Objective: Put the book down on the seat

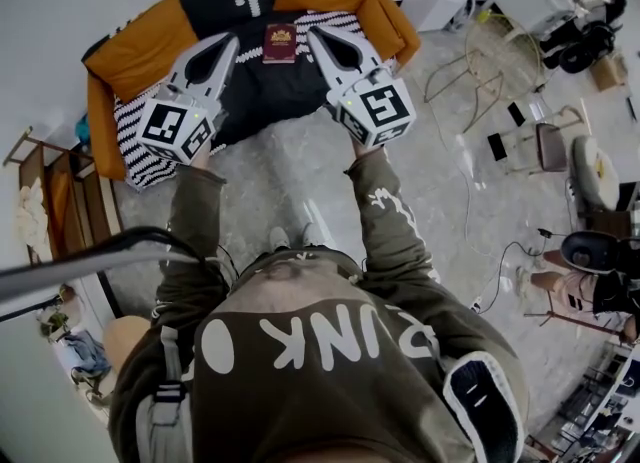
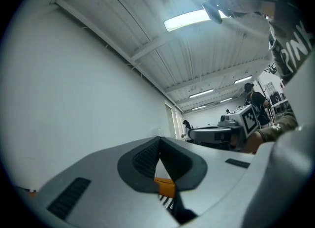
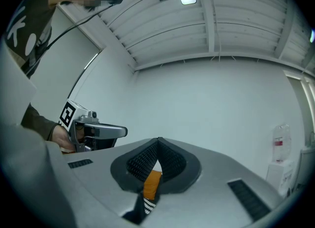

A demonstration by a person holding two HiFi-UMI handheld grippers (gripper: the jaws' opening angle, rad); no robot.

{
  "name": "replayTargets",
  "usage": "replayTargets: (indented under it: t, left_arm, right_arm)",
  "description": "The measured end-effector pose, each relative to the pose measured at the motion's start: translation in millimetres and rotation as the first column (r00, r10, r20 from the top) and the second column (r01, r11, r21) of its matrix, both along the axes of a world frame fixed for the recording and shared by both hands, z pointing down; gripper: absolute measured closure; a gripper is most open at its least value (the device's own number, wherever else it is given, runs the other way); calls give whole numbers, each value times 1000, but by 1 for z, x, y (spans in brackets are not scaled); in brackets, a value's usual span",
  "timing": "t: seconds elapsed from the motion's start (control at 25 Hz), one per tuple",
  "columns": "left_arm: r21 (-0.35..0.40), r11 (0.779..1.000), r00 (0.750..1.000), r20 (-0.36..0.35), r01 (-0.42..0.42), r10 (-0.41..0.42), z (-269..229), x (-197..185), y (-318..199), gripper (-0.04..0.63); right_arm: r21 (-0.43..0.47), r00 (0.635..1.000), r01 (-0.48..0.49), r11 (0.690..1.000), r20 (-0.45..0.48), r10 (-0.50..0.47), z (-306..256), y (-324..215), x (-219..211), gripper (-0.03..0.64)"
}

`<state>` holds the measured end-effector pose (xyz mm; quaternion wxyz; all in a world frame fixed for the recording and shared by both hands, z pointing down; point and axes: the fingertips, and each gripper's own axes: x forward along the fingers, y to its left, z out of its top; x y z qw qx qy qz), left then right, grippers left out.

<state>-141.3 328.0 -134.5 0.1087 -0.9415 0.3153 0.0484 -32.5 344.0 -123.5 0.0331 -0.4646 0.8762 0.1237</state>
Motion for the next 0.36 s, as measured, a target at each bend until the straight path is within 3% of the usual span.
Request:
replayTargets:
  t: [0.36]
  left_arm:
    - [-2, 1000, 1000, -4, 5, -5, 2, -3, -5, 592]
  right_arm:
    - [3, 1000, 6, 1000, 1, -6, -1, -6, -3, 607]
